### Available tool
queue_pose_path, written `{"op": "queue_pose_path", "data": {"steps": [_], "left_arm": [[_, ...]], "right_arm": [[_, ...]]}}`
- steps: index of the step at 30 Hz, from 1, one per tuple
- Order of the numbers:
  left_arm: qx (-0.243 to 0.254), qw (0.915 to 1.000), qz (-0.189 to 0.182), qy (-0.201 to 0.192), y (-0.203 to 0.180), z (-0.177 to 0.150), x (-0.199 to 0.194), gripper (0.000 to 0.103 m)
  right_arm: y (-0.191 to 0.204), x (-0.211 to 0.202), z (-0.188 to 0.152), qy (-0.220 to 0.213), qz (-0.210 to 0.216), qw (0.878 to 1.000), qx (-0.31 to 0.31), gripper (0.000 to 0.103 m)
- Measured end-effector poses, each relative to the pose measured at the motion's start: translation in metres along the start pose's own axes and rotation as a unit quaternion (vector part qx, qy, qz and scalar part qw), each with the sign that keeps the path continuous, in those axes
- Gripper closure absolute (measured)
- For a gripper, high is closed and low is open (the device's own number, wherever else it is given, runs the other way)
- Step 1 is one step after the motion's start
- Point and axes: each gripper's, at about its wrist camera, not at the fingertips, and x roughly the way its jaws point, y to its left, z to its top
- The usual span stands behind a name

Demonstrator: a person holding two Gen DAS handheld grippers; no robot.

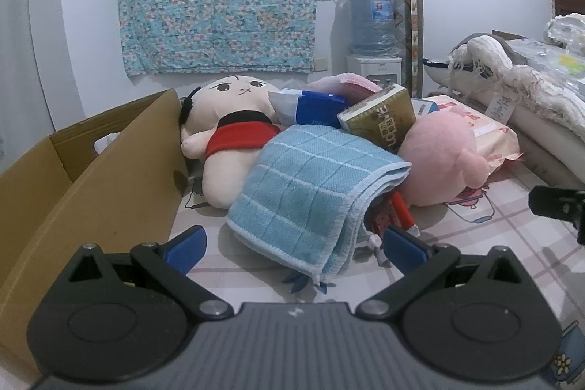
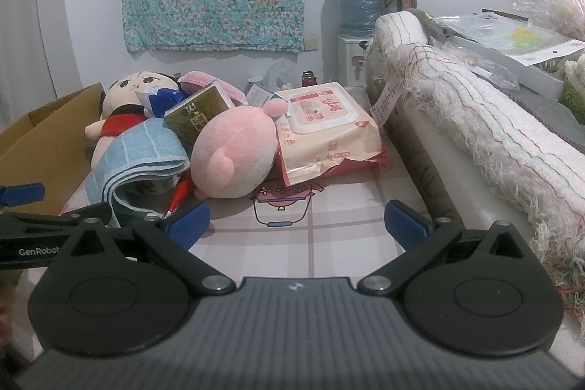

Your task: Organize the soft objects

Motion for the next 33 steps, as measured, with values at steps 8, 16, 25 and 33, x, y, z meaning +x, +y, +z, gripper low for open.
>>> {"op": "queue_pose_path", "data": {"steps": [8,16,25,33], "left_arm": [[-0.004,1.0000,0.005,0.000,0.0047,-0.0015,0.0015,0.000],[-0.004,1.0000,0.006,0.001,0.0028,-0.0008,0.0014,0.000],[-0.004,1.0000,0.008,0.000,0.0013,0.0001,0.0004,0.000],[-0.004,1.0000,0.009,0.000,0.0001,0.0011,-0.0001,0.000]], "right_arm": [[-0.0001,-0.0001,0.0005,0.000,0.000,1.000,-0.001,0.001],[0.0003,-0.0001,0.0004,0.000,0.000,1.000,0.000,0.001],[0.0002,0.0001,0.0004,0.001,0.001,1.000,0.000,0.001],[0.0022,0.0000,-0.0005,0.001,0.001,1.000,0.002,0.001]]}}
